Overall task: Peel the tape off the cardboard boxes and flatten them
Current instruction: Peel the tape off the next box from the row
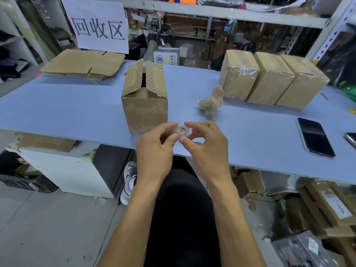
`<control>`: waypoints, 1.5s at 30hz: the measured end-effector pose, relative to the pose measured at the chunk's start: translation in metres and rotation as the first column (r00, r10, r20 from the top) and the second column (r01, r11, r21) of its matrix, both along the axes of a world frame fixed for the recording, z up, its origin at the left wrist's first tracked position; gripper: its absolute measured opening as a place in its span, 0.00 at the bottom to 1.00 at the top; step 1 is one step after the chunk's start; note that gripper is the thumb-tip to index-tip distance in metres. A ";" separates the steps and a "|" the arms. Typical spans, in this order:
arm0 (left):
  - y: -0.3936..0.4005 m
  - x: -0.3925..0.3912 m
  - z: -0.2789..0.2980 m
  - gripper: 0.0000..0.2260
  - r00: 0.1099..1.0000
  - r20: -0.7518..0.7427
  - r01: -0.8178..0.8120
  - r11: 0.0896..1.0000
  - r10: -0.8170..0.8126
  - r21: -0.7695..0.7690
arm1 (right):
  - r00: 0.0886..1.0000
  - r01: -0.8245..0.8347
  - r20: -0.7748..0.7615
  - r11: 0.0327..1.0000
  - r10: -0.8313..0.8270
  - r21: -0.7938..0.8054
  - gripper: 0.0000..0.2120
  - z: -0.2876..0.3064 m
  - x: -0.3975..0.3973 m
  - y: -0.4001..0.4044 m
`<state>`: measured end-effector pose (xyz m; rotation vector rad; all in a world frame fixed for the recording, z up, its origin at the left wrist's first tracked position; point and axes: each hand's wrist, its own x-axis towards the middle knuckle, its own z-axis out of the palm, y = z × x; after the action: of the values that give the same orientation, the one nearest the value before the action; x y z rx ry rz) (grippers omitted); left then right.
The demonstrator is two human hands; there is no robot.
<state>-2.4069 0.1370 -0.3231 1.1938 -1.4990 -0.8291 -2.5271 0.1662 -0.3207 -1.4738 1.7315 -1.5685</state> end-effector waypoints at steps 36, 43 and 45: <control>0.002 -0.008 -0.014 0.05 0.997 0.070 0.018 0.994 -0.010 -0.104 | 0.992 0.089 0.085 0.990 -0.098 0.109 0.06 -0.007 -0.010 -0.006; 0.002 -0.017 -0.017 0.16 0.999 0.040 -0.002 0.999 0.004 -0.036 | 0.943 0.320 0.076 0.946 -0.324 0.054 0.05 -0.016 -0.041 -0.021; 0.001 -0.016 -0.019 0.15 0.999 0.047 -0.014 1.000 0.015 -0.016 | 0.936 0.349 0.033 0.936 -0.350 0.035 0.05 -0.016 -0.056 -0.035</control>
<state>-2.4224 0.1380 -0.3424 1.2192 -1.5305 -0.7829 -2.5827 0.1311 -0.3370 -1.1566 2.0713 -1.7196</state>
